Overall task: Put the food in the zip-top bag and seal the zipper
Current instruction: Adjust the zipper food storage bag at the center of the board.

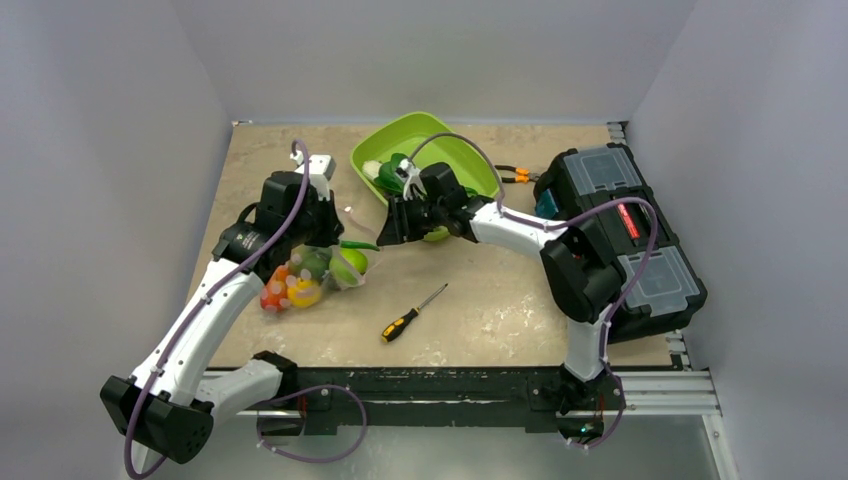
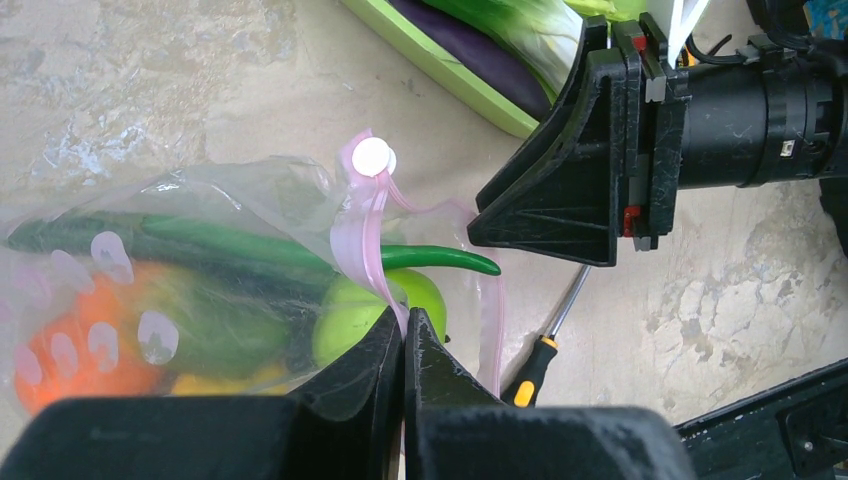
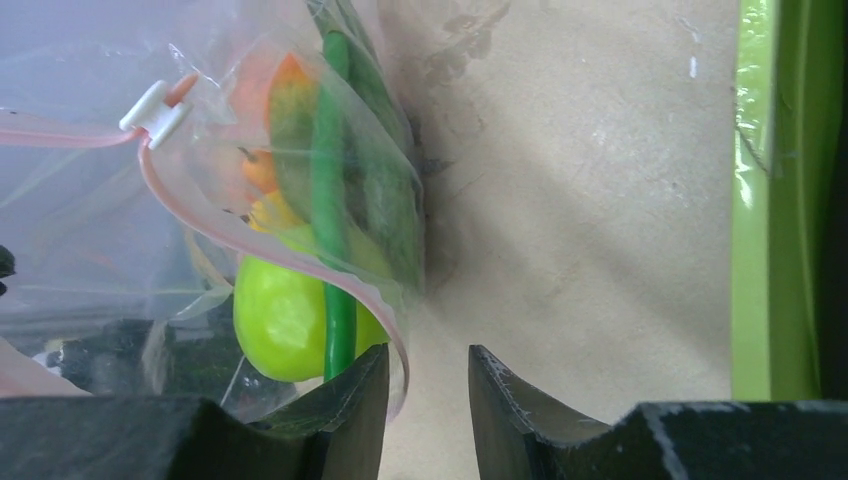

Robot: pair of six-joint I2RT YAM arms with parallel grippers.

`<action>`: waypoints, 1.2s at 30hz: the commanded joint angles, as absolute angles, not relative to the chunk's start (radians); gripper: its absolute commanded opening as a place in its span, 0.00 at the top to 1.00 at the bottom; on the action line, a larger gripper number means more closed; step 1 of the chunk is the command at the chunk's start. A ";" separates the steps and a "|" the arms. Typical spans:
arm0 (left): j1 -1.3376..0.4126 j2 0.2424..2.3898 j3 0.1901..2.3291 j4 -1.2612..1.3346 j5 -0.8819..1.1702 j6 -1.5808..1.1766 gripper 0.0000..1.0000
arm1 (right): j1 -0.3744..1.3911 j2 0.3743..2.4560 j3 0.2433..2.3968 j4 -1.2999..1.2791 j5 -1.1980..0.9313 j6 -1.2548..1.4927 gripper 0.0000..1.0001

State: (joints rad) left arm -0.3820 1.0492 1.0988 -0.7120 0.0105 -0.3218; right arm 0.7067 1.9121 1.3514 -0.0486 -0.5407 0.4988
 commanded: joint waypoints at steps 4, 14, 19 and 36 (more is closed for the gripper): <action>-0.387 1.026 1.100 -0.656 0.004 -0.320 1.00 | 0.746 1.902 1.350 0.068 -0.600 0.566 0.78; -0.387 0.977 1.219 -0.786 -0.049 -0.357 1.00 | 0.798 1.713 1.426 0.009 -0.547 0.572 1.00; -0.385 0.893 1.370 -0.929 -0.078 -0.357 1.00 | 0.826 1.582 1.442 0.009 -0.469 0.676 1.00; -0.383 0.919 1.311 -0.929 -0.007 -0.356 1.00 | 0.896 1.581 1.265 0.410 -0.386 0.875 1.00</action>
